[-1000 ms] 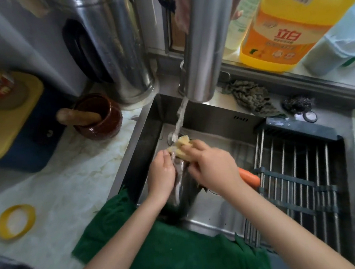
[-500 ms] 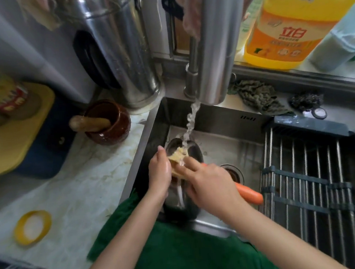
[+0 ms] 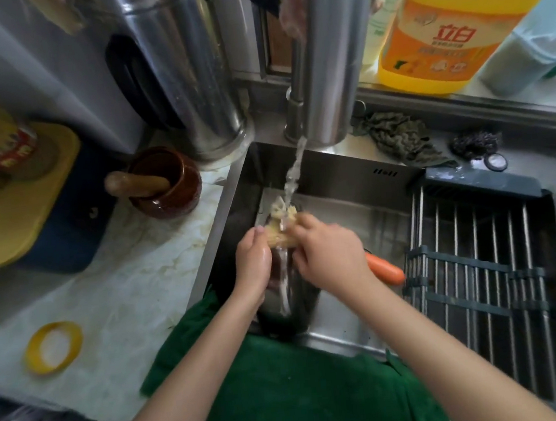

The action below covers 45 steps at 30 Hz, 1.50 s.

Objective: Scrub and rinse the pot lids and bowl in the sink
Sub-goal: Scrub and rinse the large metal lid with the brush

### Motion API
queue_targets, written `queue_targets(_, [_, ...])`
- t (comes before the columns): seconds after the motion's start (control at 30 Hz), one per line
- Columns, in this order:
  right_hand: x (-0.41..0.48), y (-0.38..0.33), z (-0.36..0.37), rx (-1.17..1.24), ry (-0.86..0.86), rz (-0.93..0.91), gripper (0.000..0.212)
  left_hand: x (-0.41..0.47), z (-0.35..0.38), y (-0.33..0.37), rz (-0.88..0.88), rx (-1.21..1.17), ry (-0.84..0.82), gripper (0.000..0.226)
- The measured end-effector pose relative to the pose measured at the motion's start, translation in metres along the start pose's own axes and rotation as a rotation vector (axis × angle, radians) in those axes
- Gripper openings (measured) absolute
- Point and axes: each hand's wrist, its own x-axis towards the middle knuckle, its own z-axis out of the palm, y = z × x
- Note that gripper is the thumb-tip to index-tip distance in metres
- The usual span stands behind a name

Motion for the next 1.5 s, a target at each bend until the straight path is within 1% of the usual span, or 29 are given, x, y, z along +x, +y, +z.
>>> queue_targets(0.1, [0.034, 0.03, 0.012, 0.1, -0.174, 0.167, 0.048, -0.004, -0.001, -0.002, 0.075, 0.09, -0.003, 0.036])
queue_targets(0.13, [0.033, 0.036, 0.013, 0.149, -0.213, 0.202, 0.048, -0.005, 0.0, -0.003, 0.091, 0.104, -0.003, 0.036])
queue_targets(0.17, [0.026, 0.037, 0.008, 0.168, -0.207, 0.192, 0.047, -0.005, 0.0, -0.004, 0.102, 0.121, -0.005, 0.036])
queue_targets(0.2, [0.015, 0.033, 0.004, 0.146, -0.149, 0.115, 0.046, -0.006, 0.0, -0.005, 0.112, 0.137, -0.008, 0.035])
queue_targets(0.23, [0.003, 0.028, 0.001, 0.1, -0.079, -0.006, 0.044, -0.005, 0.001, -0.006, 0.125, 0.142, -0.012, 0.033])
queue_targets(0.3, [-0.008, 0.019, -0.005, 0.019, -0.022, -0.203, 0.045, -0.002, 0.0, -0.009, 0.142, 0.144, -0.017, 0.029])
queue_targets(0.33, [-0.003, 0.023, -0.007, -0.026, -0.052, -0.216, 0.044, -0.003, 0.0, -0.01, 0.152, 0.143, -0.024, 0.03])
queue_targets(0.43, [0.028, 0.048, -0.005, -0.103, -0.182, 0.028, 0.031, -0.011, 0.001, -0.01, 0.183, 0.179, -0.069, 0.036])
queue_targets(0.47, [0.032, 0.051, -0.004, -0.085, -0.206, 0.065, 0.031, -0.011, 0.001, -0.011, 0.194, 0.197, -0.07, 0.037])
queue_targets(0.5, [0.029, 0.049, -0.004, -0.035, -0.198, 0.056, 0.036, -0.01, 0.001, -0.012, 0.201, 0.207, -0.058, 0.038])
queue_targets(0.57, [0.01, 0.033, -0.005, 0.066, -0.103, -0.085, 0.045, -0.003, -0.003, -0.012, 0.199, 0.2, -0.032, 0.035])
queue_targets(0.63, [-0.01, 0.019, -0.007, 0.11, -0.084, -0.193, 0.05, 0.003, -0.005, -0.013, 0.198, 0.196, -0.032, 0.031])
queue_targets(0.67, [-0.012, 0.021, -0.005, 0.125, -0.095, -0.148, 0.05, 0.004, -0.004, -0.013, 0.199, 0.205, -0.04, 0.031])
queue_targets(0.73, [-0.004, 0.038, 0.007, 0.147, -0.124, 0.066, 0.052, 0.003, -0.002, -0.009, 0.178, 0.22, -0.053, 0.034])
queue_targets(0.8, [0.002, 0.057, 0.02, 0.212, -0.244, 0.264, 0.06, 0.005, 0.002, -0.006, 0.145, 0.208, -0.044, 0.036])
queue_targets(0.83, [0.001, 0.063, 0.023, 0.318, -0.29, 0.346, 0.072, 0.008, 0.003, -0.006, 0.126, 0.196, -0.034, 0.037])
queue_targets(0.87, [-0.003, 0.066, 0.024, 0.467, -0.3, 0.425, 0.093, 0.01, 0.005, -0.005, 0.105, 0.175, -0.031, 0.039])
queue_targets(0.9, [-0.009, 0.067, 0.023, 0.648, -0.28, 0.518, 0.117, 0.012, 0.006, -0.005, 0.09, 0.147, -0.029, 0.039])
queue_targets(0.93, [-0.016, 0.066, 0.023, 0.808, -0.251, 0.62, 0.133, 0.015, 0.007, -0.005, 0.072, 0.11, -0.031, 0.039])
queue_targets(0.97, [-0.024, 0.062, 0.02, 0.935, -0.221, 0.709, 0.137, 0.019, 0.008, -0.005, 0.05, 0.074, -0.031, 0.038])
queue_targets(1.0, [-0.031, 0.059, 0.021, 1.018, -0.196, 0.784, 0.132, 0.025, 0.01, -0.008, 0.015, 0.038, -0.031, 0.037])
queue_targets(1.03, [-0.038, 0.056, 0.025, 1.073, -0.138, 0.822, 0.118, 0.031, 0.011, -0.012, -0.03, -0.001, -0.026, 0.035])
queue_targets(1.1, [-0.05, 0.055, 0.039, 1.105, 0.06, 0.787, 0.072, 0.039, 0.015, -0.021, -0.146, -0.078, -0.034, 0.03])
queue_targets(1.13, [-0.056, 0.055, 0.045, 1.122, 0.136, 0.761, 0.053, 0.041, 0.018, -0.027, -0.201, -0.093, -0.045, 0.028])
queue_targets(1.17, [-0.06, 0.055, 0.05, 1.153, 0.181, 0.739, 0.043, 0.042, 0.02, -0.032, -0.254, -0.105, -0.062, 0.028])
queue_targets(1.23, [-0.063, 0.056, 0.053, 1.191, 0.172, 0.714, 0.039, 0.042, 0.022, -0.037, -0.333, -0.136, -0.086, 0.034])
queue_targets(1.3, [-0.062, 0.058, 0.051, 1.238, 0.089, 0.693, 0.042, 0.045, 0.023, -0.041, -0.363, -0.141, -0.098, 0.037])
queue_targets(1.43, [-0.058, 0.071, 0.055, 1.251, -0.022, 0.629, 0.046, 0.054, 0.025, -0.045, -0.352, -0.133, -0.106, 0.04])
queue_targets(1.5, [-0.055, 0.075, 0.06, 1.195, -0.003, 0.59, 0.043, 0.059, 0.027, -0.045, -0.305, -0.131, -0.131, 0.039])
